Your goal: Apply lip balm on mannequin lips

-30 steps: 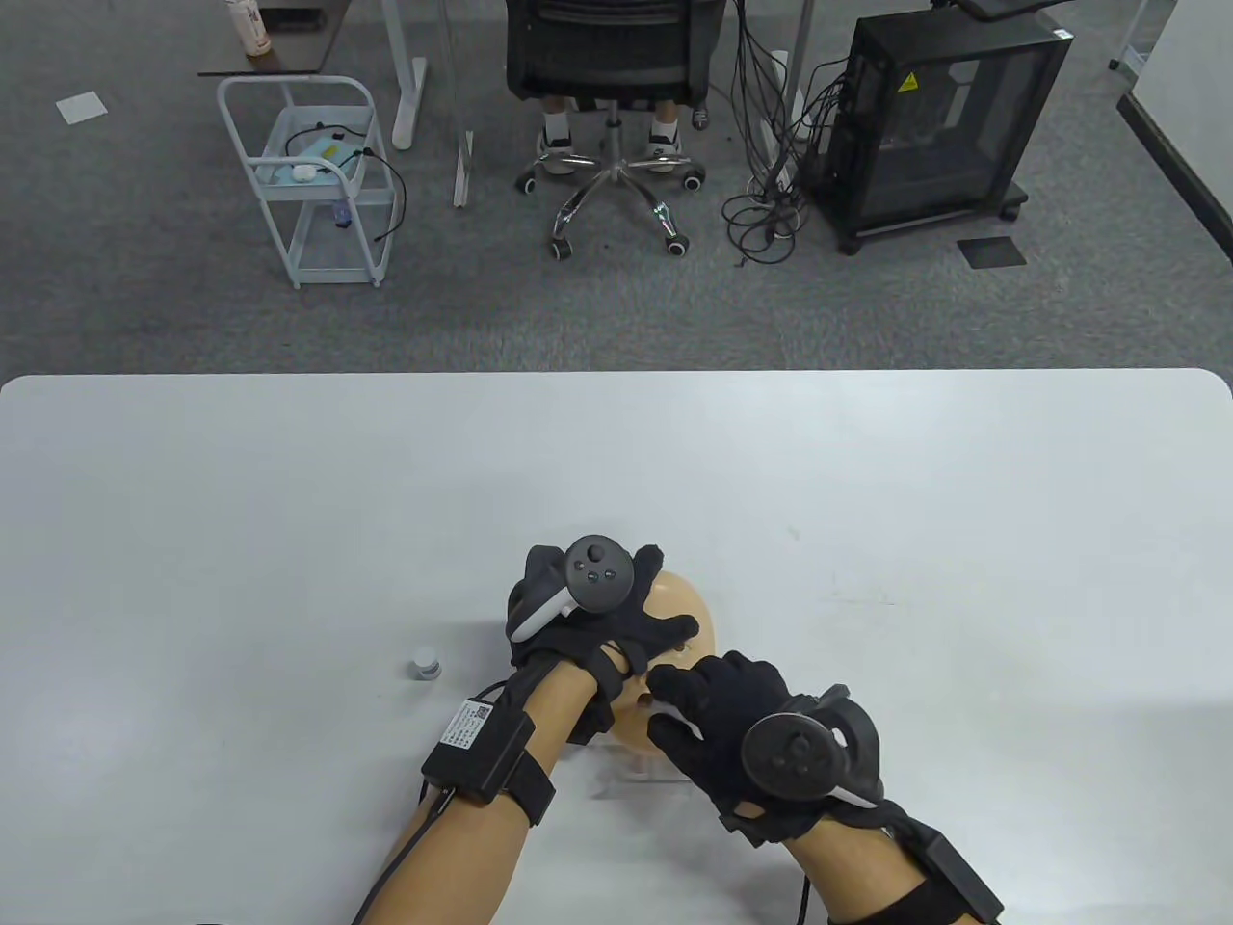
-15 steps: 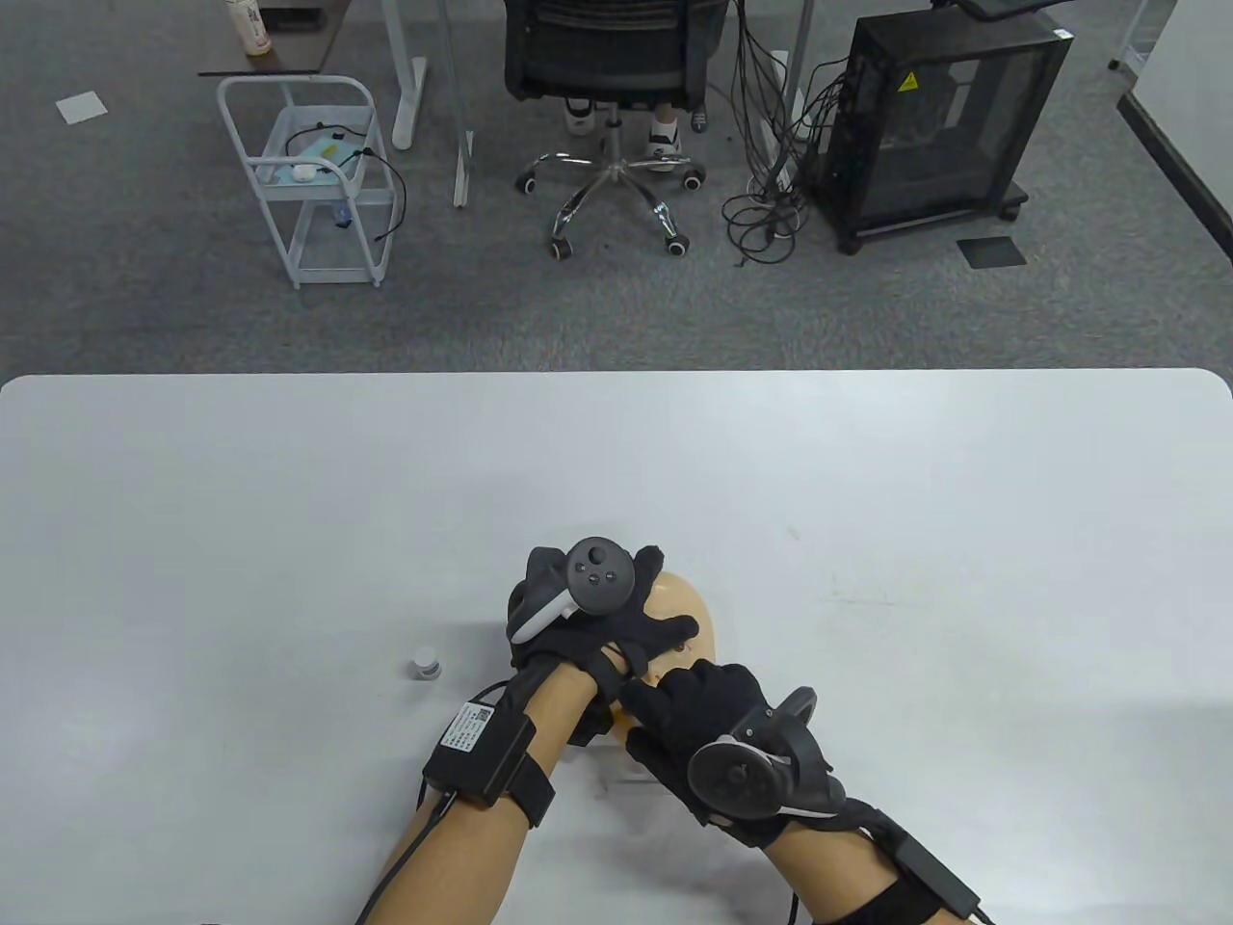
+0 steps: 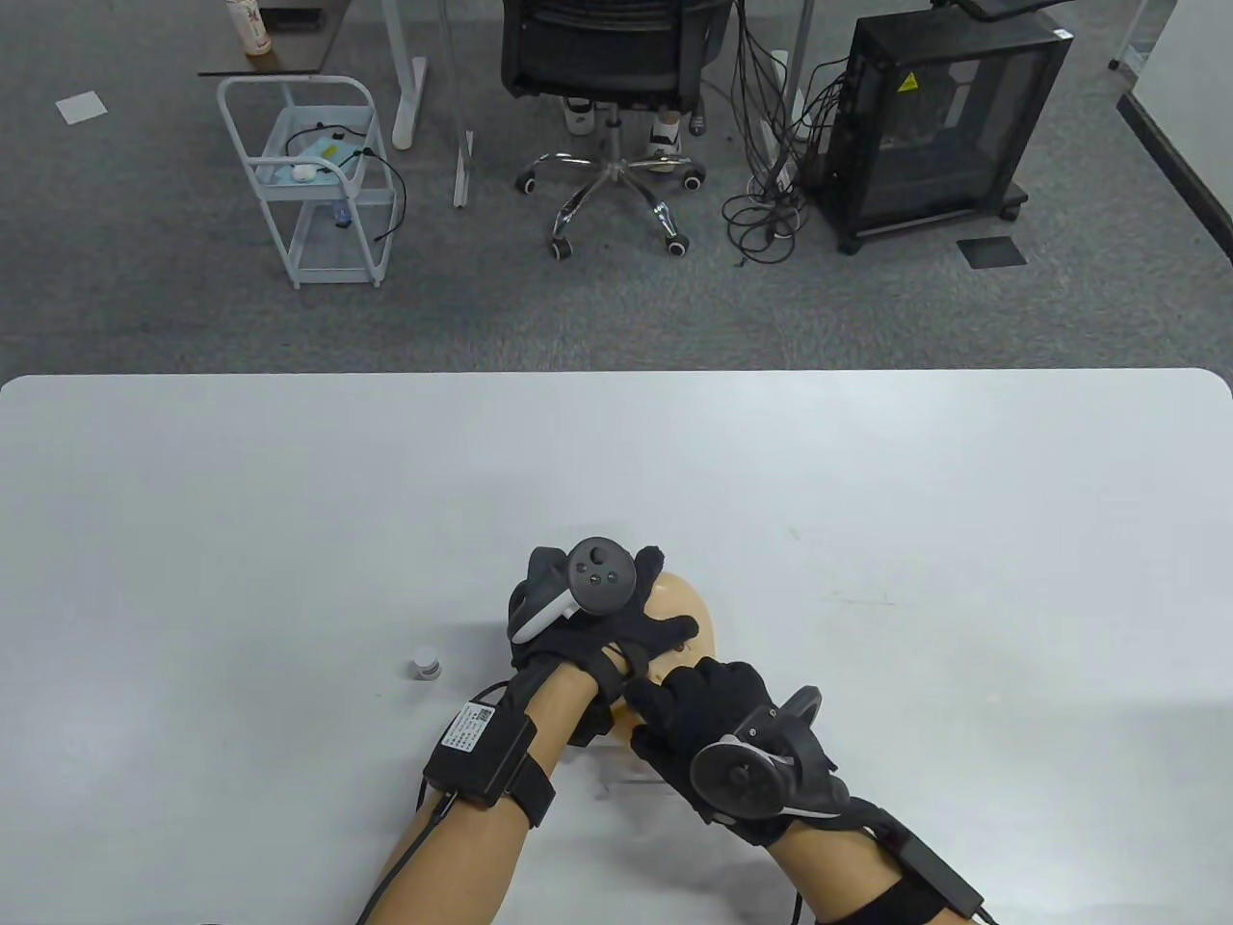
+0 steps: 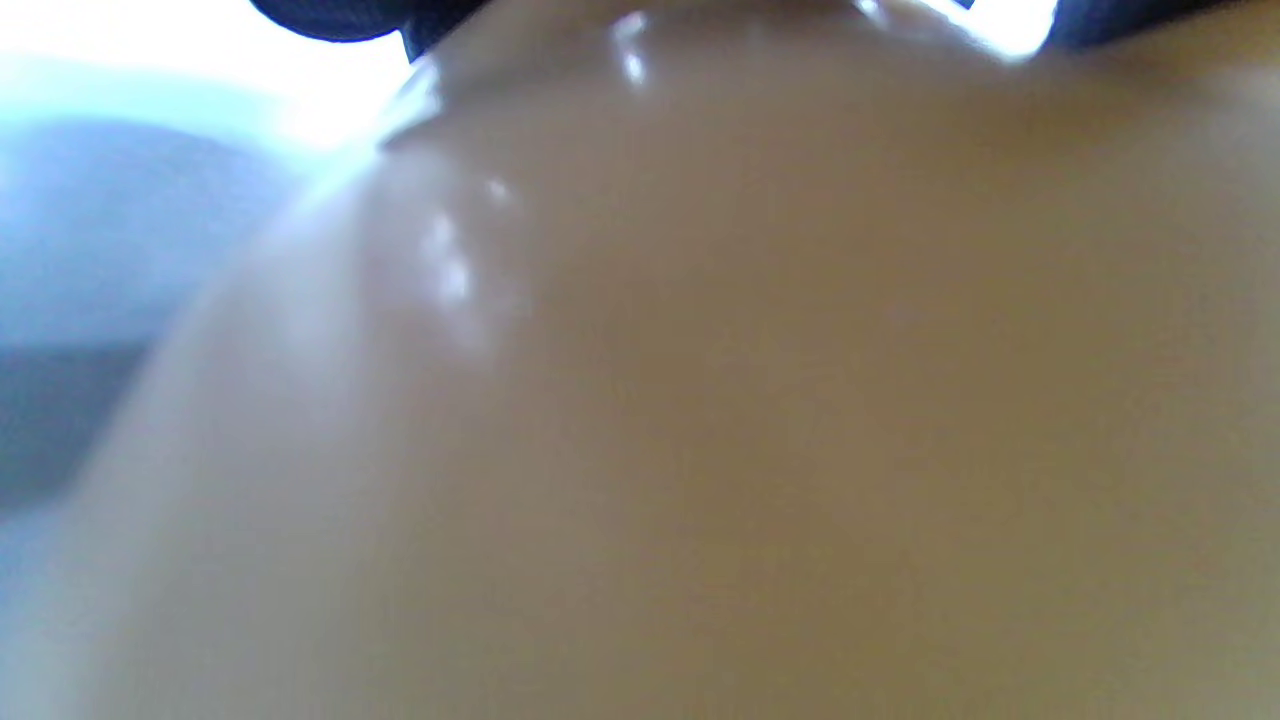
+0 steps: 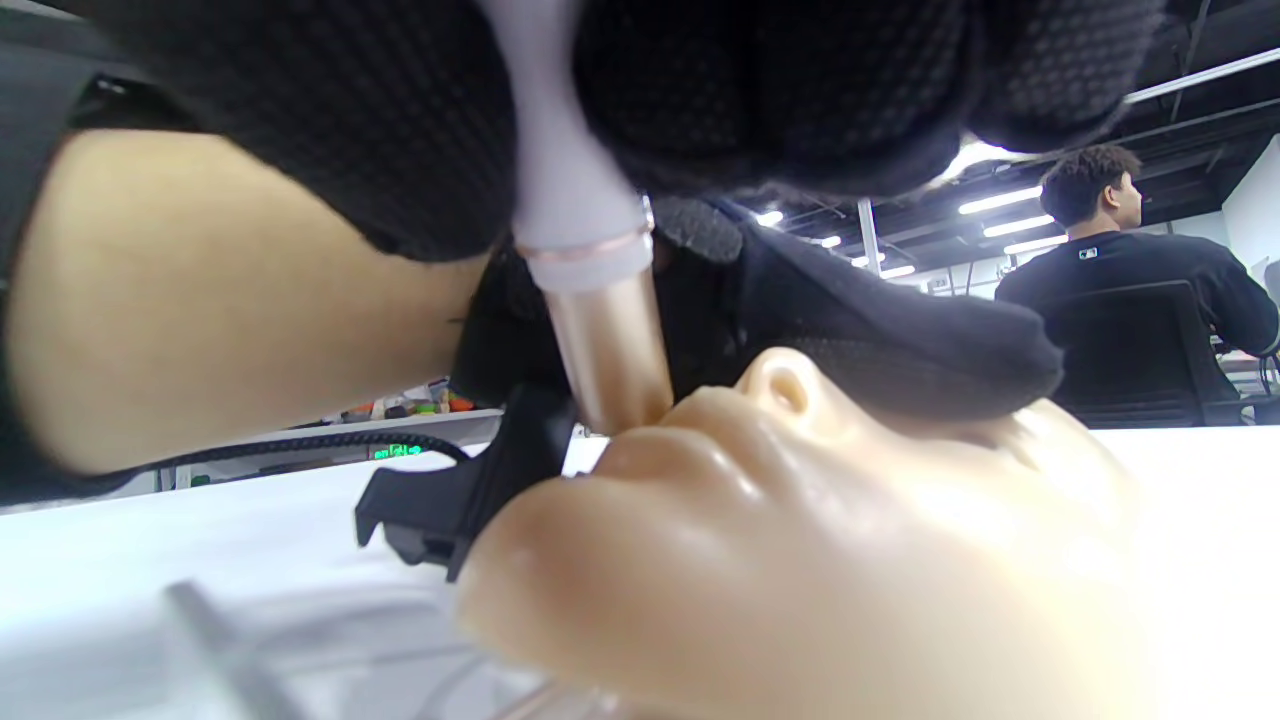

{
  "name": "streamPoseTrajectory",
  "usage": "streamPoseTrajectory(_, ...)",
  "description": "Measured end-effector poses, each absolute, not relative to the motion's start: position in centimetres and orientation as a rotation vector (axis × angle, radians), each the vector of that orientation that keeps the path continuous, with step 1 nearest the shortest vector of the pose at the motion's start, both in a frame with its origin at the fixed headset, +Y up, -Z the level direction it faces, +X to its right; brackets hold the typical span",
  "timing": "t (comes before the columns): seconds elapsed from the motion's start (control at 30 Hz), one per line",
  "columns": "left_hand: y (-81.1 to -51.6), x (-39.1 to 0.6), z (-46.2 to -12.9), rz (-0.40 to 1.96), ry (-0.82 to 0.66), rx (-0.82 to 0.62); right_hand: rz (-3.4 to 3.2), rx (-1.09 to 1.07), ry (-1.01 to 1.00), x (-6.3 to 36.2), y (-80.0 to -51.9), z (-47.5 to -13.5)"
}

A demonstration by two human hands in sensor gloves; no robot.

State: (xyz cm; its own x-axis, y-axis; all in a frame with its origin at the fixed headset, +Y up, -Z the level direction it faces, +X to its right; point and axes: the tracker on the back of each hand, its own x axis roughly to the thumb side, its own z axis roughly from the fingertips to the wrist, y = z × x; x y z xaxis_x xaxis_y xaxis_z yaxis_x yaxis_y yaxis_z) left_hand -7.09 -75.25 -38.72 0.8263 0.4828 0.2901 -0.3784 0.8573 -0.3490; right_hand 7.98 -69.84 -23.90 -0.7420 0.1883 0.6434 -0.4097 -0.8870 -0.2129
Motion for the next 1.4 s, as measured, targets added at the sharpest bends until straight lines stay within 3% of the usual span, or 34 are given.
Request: streamPoseTrajectory(1.4, -75.5, -7.3, -38.8, 0.484, -0.391, -0.292, 2.62, 0.791, -0.36, 10.8, -69.5, -24.9)
